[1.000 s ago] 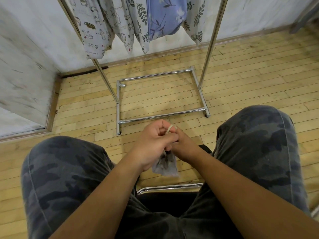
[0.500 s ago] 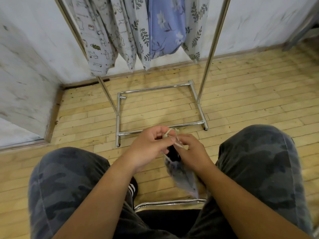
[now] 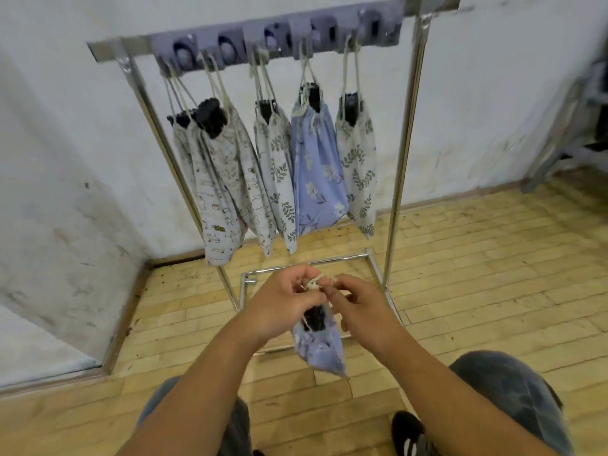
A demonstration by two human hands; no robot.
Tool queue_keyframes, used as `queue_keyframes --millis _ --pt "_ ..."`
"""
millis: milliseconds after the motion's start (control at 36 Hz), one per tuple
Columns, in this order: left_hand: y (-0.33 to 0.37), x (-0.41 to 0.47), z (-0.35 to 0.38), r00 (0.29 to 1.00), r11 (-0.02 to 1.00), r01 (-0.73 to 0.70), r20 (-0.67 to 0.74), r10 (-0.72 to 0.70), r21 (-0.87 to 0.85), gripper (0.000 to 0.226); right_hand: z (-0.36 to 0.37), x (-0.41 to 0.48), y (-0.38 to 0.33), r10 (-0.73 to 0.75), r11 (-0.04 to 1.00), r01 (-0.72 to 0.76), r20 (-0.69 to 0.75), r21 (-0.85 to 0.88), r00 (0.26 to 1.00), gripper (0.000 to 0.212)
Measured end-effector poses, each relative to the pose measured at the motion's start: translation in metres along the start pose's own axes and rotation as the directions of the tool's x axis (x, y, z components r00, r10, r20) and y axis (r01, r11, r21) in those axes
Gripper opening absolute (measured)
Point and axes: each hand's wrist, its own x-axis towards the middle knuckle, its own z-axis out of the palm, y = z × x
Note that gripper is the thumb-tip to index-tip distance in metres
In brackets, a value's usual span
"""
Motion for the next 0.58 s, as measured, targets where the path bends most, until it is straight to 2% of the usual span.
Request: queue_keyframes --millis 111,194,250,417,583 --pt "0.034 0.023 -0.011 0.998 0.996 -0.06 -0.022 0.061 0.067 0.019 -0.022 0.019 -0.033 0.017 0.997 -0.015 -0.031 0.072 0.999 0.035" --pt "0.059 0.038 -0.016 0.994 0.988 -0.108 -0.019 0.111 0.111 0.017 -0.041 0.033 -0.05 -0.015 0.997 0.02 -0.068 0.074 0.998 0.025" --pt "0.08 0.051 -0.015 0.988 0.979 -0.146 -0.029 0.152 0.14 0.017 -0.06 0.045 -0.065 -0.054 0.997 0.06 -0.114 0.043 0.992 0.02" --pt "0.127 0.083 -0.009 0.966 0.96 -0.233 -0.081 0.247 0.156 0.008 -0.105 0.071 -0.1 -0.115 0.993 0.112 -0.189 -0.023 0.975 0.023" --pt "0.18 0.126 -0.01 0.93 0.947 -0.279 -0.201 0.308 0.157 0.008 -0.143 0.105 -0.128 -0.176 0.983 0.158 -0.237 -0.094 0.955 0.025"
